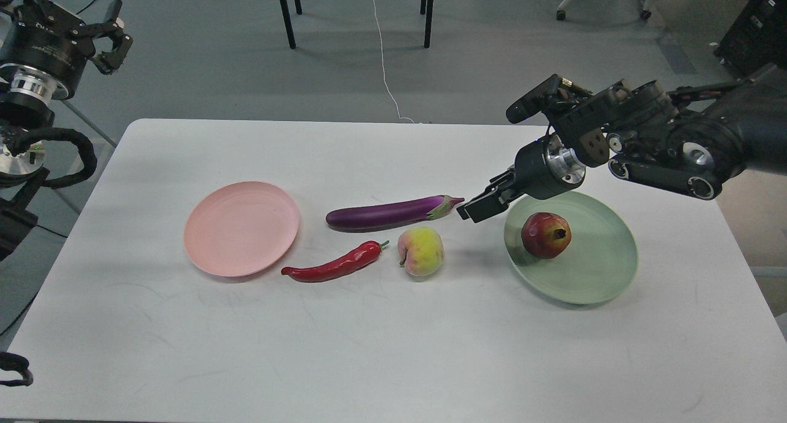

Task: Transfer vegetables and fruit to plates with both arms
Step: 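Reach the right gripper to the peach and grasp it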

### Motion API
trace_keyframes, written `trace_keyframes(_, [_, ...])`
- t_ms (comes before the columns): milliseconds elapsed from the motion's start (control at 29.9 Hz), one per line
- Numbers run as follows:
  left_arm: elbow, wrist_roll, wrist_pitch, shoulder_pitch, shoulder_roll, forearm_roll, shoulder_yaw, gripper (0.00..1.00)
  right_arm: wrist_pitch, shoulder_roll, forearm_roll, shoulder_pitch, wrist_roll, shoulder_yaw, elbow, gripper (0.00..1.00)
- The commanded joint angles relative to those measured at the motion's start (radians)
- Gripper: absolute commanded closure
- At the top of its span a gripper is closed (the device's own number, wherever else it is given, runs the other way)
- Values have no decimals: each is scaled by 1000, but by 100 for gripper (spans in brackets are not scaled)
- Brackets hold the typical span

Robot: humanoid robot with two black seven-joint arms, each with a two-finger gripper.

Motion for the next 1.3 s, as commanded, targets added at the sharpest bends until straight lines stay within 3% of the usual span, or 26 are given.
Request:
trace_keyframes(0, [0,2,0,-1,6,2,0,2,-7,69,3,-24,1,11,-3,6])
trace_keyframes(434, [0,2,0,-1,6,0,2,2,-12,201,3,-133,4,20,-120,6])
trace_keyframes(935, [1,3,0,-2,16,2,2,2,-12,251,3,-202,4,61,-199,8])
trace_keyframes(1035, [1,2,0,-2,18,2,4,2,-12,254,3,-212,4,61,-201,11])
trace_keyframes(1269, [1,2,0,-1,21,2,4,2,-18,264,1,-223,4,61,-216,35])
